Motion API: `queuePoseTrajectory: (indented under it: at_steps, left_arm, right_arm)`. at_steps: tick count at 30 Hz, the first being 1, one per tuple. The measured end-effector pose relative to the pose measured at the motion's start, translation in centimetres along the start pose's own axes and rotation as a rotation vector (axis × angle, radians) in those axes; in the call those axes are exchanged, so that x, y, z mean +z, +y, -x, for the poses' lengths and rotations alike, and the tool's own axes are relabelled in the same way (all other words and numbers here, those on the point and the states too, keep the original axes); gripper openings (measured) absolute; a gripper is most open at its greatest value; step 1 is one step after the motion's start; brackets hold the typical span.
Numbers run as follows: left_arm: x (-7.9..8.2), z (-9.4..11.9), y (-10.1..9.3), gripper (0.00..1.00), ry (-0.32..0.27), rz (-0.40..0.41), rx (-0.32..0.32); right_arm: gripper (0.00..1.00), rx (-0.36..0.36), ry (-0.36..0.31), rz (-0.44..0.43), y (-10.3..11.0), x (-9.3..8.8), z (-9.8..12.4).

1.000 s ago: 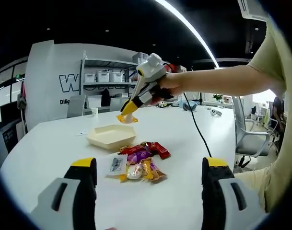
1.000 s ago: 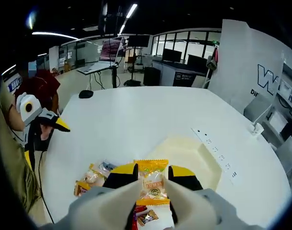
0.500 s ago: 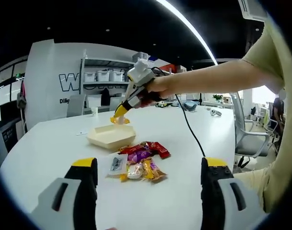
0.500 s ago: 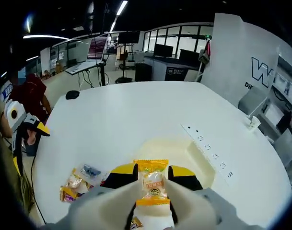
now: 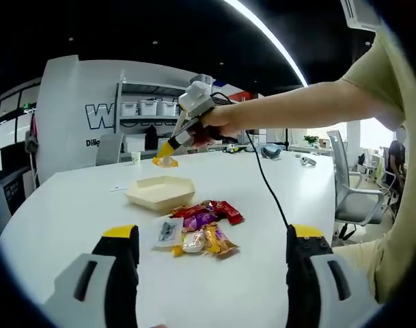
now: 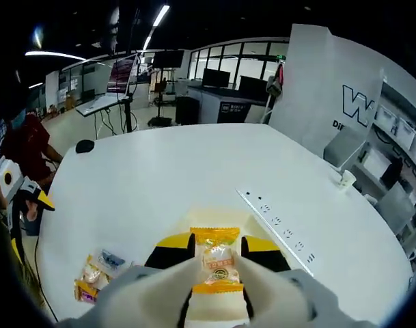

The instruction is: Place the target food into the container with the food tongs after gripping and lifting it, then release it inside without dropping or visibly crushing the food.

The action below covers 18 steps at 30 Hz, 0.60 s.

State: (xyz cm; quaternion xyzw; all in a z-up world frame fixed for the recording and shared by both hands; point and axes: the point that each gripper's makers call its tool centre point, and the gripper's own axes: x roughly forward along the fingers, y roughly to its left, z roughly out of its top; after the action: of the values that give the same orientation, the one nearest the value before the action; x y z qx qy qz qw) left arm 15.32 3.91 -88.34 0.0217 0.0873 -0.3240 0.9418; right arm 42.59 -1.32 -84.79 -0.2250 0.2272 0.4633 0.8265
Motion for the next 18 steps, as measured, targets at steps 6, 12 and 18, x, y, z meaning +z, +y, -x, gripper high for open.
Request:
queuePoseTrajectory:
  at_steps: [6, 12, 18]
  left_arm:
    - [0.0, 0.0, 0.0, 0.87, -0.001, 0.002, 0.0]
    - [-0.1, 0.0, -0.1, 0.87, 0.001, 0.005, -0.001]
    - [-0.1, 0.0, -0.1, 0.87, 0.001, 0.004, -0.002]
  right_arm:
    - [0.23, -0.007, 0.003, -0.006, -0.2, 0.1, 0.1]
    - [0.24, -0.01, -0.019, -0.019, -0.2, 0.9, 0.4]
    - [0.22, -0.012, -0.018, -0.01, -0.4, 1.1, 0.5]
